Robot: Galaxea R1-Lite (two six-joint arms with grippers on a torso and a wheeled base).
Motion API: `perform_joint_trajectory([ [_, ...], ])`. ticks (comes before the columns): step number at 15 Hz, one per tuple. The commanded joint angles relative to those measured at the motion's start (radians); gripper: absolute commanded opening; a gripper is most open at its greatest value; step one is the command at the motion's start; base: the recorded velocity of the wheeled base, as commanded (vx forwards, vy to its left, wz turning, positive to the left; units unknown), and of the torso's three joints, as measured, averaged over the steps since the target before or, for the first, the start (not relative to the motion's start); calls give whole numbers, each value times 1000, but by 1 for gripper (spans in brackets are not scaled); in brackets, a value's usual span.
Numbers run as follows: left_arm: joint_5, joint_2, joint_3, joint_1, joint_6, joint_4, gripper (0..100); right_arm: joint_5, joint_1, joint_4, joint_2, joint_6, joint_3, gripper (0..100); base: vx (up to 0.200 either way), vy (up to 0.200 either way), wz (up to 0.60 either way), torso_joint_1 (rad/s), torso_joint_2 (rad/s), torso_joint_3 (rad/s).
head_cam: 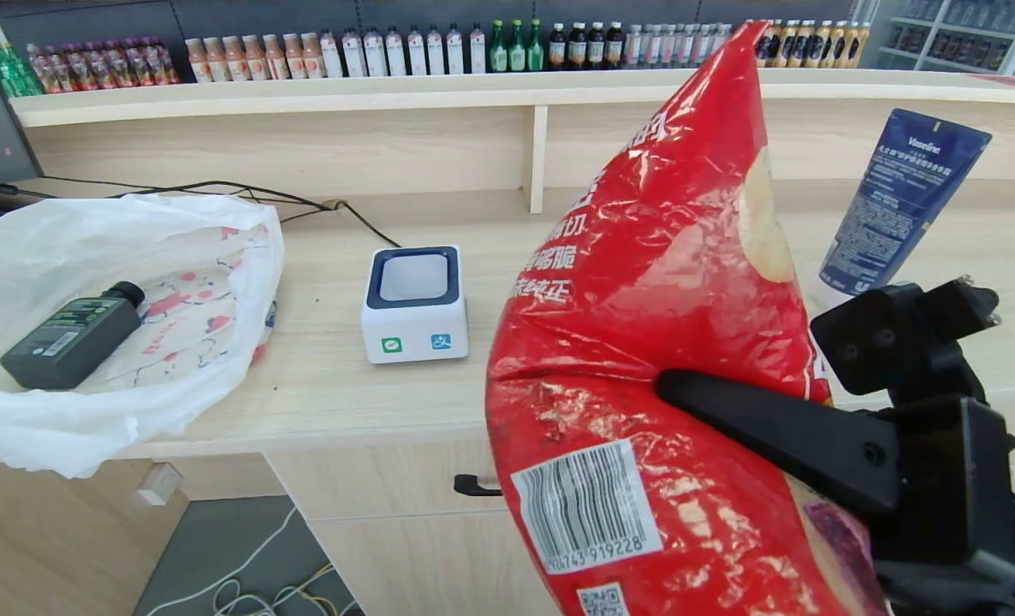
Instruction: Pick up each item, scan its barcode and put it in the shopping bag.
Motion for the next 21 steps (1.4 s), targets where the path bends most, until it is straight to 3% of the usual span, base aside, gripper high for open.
perform_joint_trajectory([
  [1,0,0,0,0,0,-1,100,-24,1,-1,-8,28,1,0,0,0,0,0,0,0],
  [4,0,0,0,0,0,-1,100,-92,1,-1,0,95,13,0,0,0,0,0,0,0],
  [8,0,0,0,0,0,-1,100,-93,2,-1,-17,107,27,0,0,0,0,0,0,0],
  [10,0,0,0,0,0,-1,100,-93,4,-1,-75,207,45,0,0,0,0,0,0,0],
  [21,0,0,0,0,0,0,100,-104,-1,-1,-81,216,71,0,0,0,0,0,0,0],
])
